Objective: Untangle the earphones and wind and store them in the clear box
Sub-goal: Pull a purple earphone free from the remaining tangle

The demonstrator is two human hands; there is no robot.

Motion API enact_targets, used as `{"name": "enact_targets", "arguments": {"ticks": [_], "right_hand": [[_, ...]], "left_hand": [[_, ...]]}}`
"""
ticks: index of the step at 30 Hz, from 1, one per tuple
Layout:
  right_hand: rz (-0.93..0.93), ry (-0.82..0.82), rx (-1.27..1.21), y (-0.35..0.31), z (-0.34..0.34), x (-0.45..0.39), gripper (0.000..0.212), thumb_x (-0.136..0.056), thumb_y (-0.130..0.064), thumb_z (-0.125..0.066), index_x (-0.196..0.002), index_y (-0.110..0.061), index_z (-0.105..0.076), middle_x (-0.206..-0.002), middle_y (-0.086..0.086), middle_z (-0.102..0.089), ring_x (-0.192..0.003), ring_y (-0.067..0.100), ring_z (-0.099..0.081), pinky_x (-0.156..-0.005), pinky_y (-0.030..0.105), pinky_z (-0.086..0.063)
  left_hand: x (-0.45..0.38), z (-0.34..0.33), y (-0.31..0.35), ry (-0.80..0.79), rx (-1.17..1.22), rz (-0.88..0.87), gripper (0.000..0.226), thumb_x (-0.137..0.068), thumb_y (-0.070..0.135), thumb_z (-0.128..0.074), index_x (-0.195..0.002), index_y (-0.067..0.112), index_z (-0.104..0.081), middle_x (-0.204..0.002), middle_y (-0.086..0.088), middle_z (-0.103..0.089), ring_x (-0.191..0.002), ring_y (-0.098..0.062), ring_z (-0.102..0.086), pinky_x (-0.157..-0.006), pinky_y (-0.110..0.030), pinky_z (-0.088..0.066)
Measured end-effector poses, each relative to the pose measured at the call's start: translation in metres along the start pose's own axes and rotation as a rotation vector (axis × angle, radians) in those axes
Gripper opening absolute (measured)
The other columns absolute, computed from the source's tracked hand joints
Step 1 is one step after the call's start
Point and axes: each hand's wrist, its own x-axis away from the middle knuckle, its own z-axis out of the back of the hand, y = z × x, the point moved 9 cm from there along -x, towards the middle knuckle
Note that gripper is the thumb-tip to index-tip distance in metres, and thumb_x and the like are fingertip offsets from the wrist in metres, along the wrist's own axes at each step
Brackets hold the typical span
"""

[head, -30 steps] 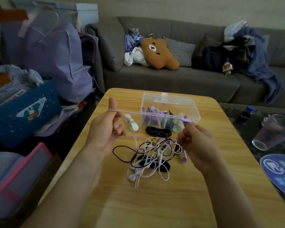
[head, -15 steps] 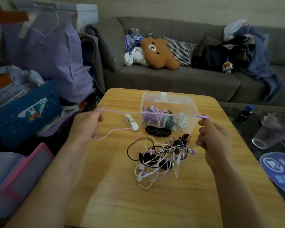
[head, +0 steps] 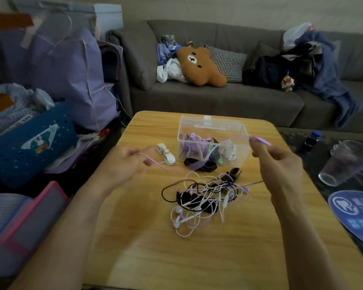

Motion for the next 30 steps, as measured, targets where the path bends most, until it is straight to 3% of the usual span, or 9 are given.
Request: {"name": "enact_targets", "arguments": {"ticks": [2,4,8,11,15,17,24,28,30], "right_hand": [[-0.056,0.000,0.021,0.005,0.004,-0.002,0.059,-0.089,-0.051,-0.066,-0.093,0.008,-0.070,-0.076,0.009,-0.065,-0.065,0.013,-0.053,-0.063,0.026,-0.041],[-0.071,0.000,0.064,0.010,0.007,-0.006,0.055,-0.087,-0.052,-0.068,-0.088,0.003,-0.071,-0.072,0.005,-0.064,-0.062,0.014,-0.048,-0.065,0.034,-0.044],[-0.059,-0.044,0.098,0.017,0.004,-0.012,0.032,-0.087,-0.039,-0.073,-0.082,-0.007,-0.071,-0.065,0.009,-0.056,-0.063,0.019,-0.047,-0.063,0.034,-0.040],[-0.046,-0.143,0.090,0.016,-0.011,-0.008,0.026,-0.091,-0.031,-0.070,-0.087,-0.006,-0.071,-0.063,0.004,-0.056,-0.057,0.012,-0.044,-0.053,0.028,-0.036],[-0.116,-0.341,-0.063,0.016,-0.038,0.004,0.028,-0.099,-0.031,-0.057,-0.082,-0.011,-0.067,-0.047,-0.011,-0.040,-0.046,0.009,-0.034,-0.047,0.023,-0.031],[-0.238,-0.455,-0.370,0.016,-0.054,0.014,0.038,-0.105,-0.031,-0.044,-0.081,-0.007,-0.061,-0.047,-0.007,-0.030,-0.043,0.011,-0.024,-0.043,0.023,-0.021],[-0.471,-0.744,-0.938,-0.006,-0.071,0.041,0.067,-0.101,-0.060,-0.025,-0.074,-0.007,-0.056,-0.047,-0.004,-0.023,-0.047,0.011,-0.012,-0.045,0.026,-0.011],[-0.441,-0.681,-0.912,-0.008,-0.053,0.032,0.077,-0.096,-0.071,-0.022,-0.069,-0.008,-0.056,-0.050,-0.004,-0.014,-0.049,0.013,-0.006,-0.049,0.029,-0.007],[-0.408,-0.565,-0.771,0.001,-0.038,0.020,0.071,-0.098,-0.067,-0.028,-0.067,-0.009,-0.056,-0.047,-0.005,-0.015,-0.044,0.012,-0.008,-0.047,0.027,-0.007]], "left_hand": [[-0.006,0.030,-0.012,0.315,-0.093,0.038,0.025,-0.091,0.035,-0.068,-0.083,0.012,-0.073,-0.076,-0.003,-0.064,-0.074,-0.018,-0.055,-0.061,-0.031,-0.041],[-0.008,0.043,-0.020,0.387,-0.095,0.081,0.026,-0.085,0.029,-0.075,-0.104,0.013,-0.067,-0.090,-0.003,-0.065,-0.086,-0.021,-0.060,-0.071,-0.032,-0.044],[-0.007,0.005,-0.027,-0.088,-0.604,0.047,0.116,-0.068,0.040,-0.088,-0.155,0.035,-0.011,-0.137,-0.009,-0.047,-0.129,-0.029,-0.044,-0.105,-0.046,-0.041],[0.007,-0.020,-0.005,-0.198,-0.646,-0.154,0.127,-0.065,0.046,-0.088,-0.153,0.046,0.004,-0.156,0.000,-0.027,-0.145,-0.024,-0.020,-0.117,-0.047,-0.028],[0.039,-0.039,0.065,0.084,-0.268,-0.506,0.062,-0.079,0.027,-0.082,-0.131,0.032,-0.050,-0.112,0.011,-0.057,-0.105,-0.003,-0.052,-0.090,-0.020,-0.045],[0.057,-0.070,0.081,0.029,-0.073,-0.563,0.028,-0.086,0.022,-0.075,-0.112,0.023,-0.063,-0.094,0.012,-0.064,-0.087,0.003,-0.058,-0.074,-0.011,-0.045],[0.068,-0.158,0.064,-0.278,0.006,-0.473,0.067,-0.087,0.032,-0.073,-0.142,0.034,-0.034,-0.104,0.016,-0.072,-0.099,0.000,-0.064,-0.084,-0.019,-0.047],[0.065,-0.157,0.065,-0.267,-0.131,-0.563,0.017,-0.092,0.038,-0.067,-0.103,0.026,-0.069,-0.069,0.011,-0.067,-0.062,-0.001,-0.058,-0.063,-0.016,-0.037],[0.059,-0.149,0.064,-0.245,-0.299,-0.598,0.022,-0.092,0.044,-0.063,-0.089,0.026,-0.075,-0.062,0.012,-0.058,-0.058,-0.001,-0.051,-0.064,-0.019,-0.032]]}}
